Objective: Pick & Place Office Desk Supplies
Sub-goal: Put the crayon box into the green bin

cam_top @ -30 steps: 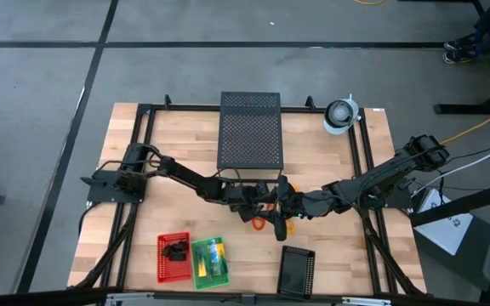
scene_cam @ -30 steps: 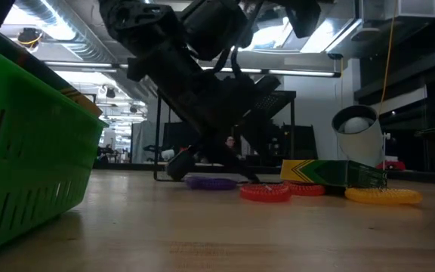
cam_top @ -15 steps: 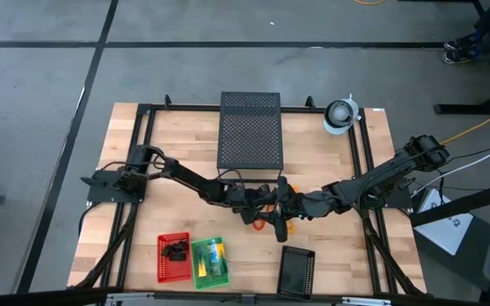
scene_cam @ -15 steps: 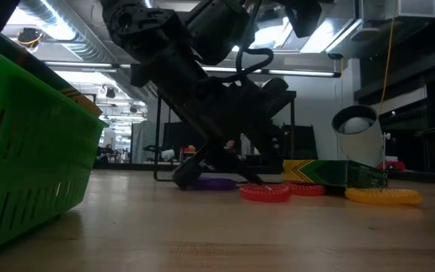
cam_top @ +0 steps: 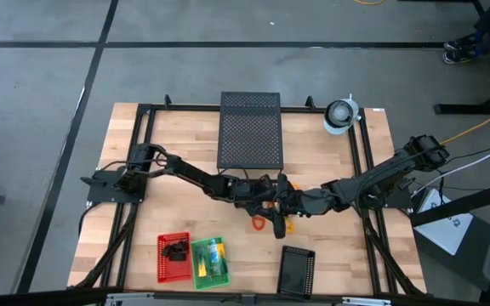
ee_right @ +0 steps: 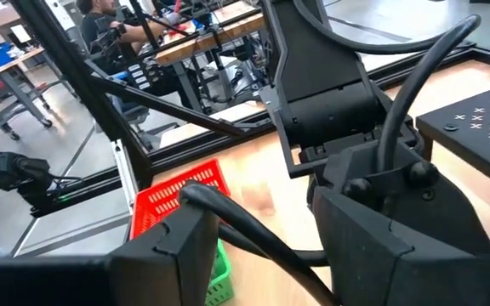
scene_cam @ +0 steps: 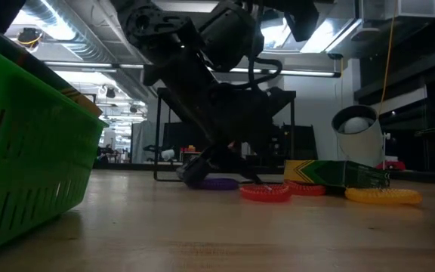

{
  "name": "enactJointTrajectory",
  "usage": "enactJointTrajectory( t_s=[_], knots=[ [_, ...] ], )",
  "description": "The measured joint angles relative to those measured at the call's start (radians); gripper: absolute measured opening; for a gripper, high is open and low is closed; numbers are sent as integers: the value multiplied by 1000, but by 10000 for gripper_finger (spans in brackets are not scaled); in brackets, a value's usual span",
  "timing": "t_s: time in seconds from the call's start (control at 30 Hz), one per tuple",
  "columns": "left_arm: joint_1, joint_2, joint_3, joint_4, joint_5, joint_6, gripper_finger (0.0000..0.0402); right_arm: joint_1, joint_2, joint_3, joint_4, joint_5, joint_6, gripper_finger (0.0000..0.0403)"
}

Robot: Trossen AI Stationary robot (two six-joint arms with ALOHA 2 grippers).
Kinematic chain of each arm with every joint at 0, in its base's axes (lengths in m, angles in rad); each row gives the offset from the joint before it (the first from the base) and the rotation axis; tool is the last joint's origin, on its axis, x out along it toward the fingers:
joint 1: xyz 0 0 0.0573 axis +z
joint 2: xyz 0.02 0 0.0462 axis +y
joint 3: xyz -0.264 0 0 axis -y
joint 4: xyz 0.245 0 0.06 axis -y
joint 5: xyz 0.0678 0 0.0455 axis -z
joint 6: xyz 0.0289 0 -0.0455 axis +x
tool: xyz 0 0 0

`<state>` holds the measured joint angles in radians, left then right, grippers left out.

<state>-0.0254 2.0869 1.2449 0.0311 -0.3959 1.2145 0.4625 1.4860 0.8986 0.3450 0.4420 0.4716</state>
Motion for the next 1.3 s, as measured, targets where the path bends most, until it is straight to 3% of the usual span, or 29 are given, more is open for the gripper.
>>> enactJointTrajectory(
  t_s=[0.8, 1.3],
  knots=[
    [22, 1, -2, 83, 138, 94, 138, 0, 0, 0, 7, 11, 12, 196],
    [44, 34, 2, 142, 142, 146, 138, -2, 0, 0, 10, 19, 24, 196]
  ],
)
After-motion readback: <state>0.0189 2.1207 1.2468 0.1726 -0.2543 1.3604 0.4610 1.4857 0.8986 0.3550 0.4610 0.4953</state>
